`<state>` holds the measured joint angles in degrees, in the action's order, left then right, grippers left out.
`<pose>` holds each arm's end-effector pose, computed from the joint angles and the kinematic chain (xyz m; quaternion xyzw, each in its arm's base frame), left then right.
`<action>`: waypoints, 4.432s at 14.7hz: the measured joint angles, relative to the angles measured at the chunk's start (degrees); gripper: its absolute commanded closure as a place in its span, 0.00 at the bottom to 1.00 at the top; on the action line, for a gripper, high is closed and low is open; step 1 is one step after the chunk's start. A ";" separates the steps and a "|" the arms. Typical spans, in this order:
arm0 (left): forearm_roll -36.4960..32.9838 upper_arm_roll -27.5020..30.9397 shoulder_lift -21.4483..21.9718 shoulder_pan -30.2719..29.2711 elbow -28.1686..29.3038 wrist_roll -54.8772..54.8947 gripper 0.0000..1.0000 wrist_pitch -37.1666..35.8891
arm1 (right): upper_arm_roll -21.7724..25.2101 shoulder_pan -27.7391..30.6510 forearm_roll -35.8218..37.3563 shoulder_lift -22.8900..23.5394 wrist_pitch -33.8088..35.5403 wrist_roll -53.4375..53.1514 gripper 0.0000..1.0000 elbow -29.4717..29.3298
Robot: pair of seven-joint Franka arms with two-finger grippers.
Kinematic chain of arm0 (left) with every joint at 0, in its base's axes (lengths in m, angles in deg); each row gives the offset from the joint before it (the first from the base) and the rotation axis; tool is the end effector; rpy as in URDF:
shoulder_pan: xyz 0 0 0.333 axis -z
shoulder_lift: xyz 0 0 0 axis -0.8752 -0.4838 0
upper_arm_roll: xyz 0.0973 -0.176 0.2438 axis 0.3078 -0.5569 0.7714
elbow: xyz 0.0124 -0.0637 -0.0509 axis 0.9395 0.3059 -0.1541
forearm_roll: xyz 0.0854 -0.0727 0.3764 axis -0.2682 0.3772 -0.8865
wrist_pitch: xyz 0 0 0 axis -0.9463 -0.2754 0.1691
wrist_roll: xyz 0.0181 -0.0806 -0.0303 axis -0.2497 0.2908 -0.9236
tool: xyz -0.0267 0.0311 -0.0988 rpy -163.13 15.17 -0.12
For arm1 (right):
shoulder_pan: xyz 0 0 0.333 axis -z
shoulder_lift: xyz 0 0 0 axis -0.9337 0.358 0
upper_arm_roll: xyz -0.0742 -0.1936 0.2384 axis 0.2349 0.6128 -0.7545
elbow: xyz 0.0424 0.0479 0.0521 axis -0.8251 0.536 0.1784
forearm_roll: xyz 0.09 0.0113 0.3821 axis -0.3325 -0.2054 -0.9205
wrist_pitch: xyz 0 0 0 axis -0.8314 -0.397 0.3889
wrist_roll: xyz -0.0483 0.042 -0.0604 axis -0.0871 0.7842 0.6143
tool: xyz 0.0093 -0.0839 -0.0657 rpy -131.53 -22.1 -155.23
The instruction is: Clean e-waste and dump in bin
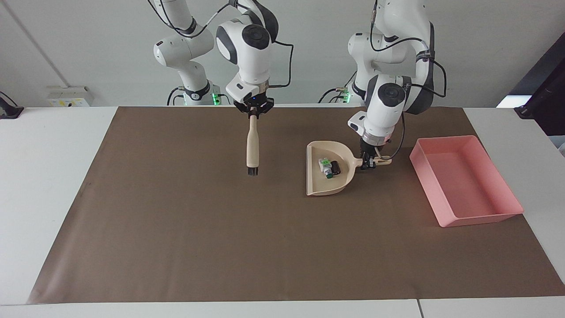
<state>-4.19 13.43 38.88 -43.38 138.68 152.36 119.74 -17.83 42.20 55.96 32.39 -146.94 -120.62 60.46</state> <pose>0.5015 -0.1640 0.3744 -0.6507 0.7590 0.0201 0.0062 0.4245 0.2367 0.4652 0.9947 -0.0277 -0.0886 0.0433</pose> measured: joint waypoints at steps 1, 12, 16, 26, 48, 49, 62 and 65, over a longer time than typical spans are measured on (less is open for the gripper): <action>0.22 0.09 0.83 -1.25 0.00 1.56 1.00 -0.54 | 0.11 3.98 0.10 -0.67 0.38 3.66 1.00 0.39; 3.56 1.12 4.58 -25.22 -14.66 17.75 1.00 -16.88 | 0.40 37.89 2.34 2.30 -12.69 44.61 1.00 7.10; 3.61 1.44 3.12 -35.69 -19.75 26.31 1.00 -18.92 | 0.33 39.44 2.40 4.19 -17.60 46.25 1.00 10.67; -17.96 0.48 -3.13 -40.25 -26.11 27.84 1.00 -14.18 | 0.26 39.45 2.40 4.39 -20.94 44.36 0.91 14.79; -20.44 -1.46 4.45 -19.67 -17.50 16.02 1.00 -22.88 | -0.90 34.63 2.54 2.16 -6.19 33.20 0.00 -9.35; -19.83 -1.57 4.72 -17.02 -14.38 14.12 1.00 -20.57 | -0.96 34.06 2.56 2.24 -3.40 30.17 0.00 -12.06; -13.51 -1.70 -1.08 -3.00 -0.63 -2.47 0.79 -4.79 | 7.27 27.88 2.49 7.94 18.05 23.02 0.00 -33.66; -13.39 -1.69 -1.08 -2.75 -0.07 -5.63 0.39 -4.63 | 7.47 27.84 2.49 7.92 17.97 23.02 0.00 -33.77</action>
<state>-17.58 11.73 37.80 -46.13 138.61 146.73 115.11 -10.37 70.04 58.45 40.31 -128.97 -97.60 26.69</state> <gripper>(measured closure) 0.608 0.000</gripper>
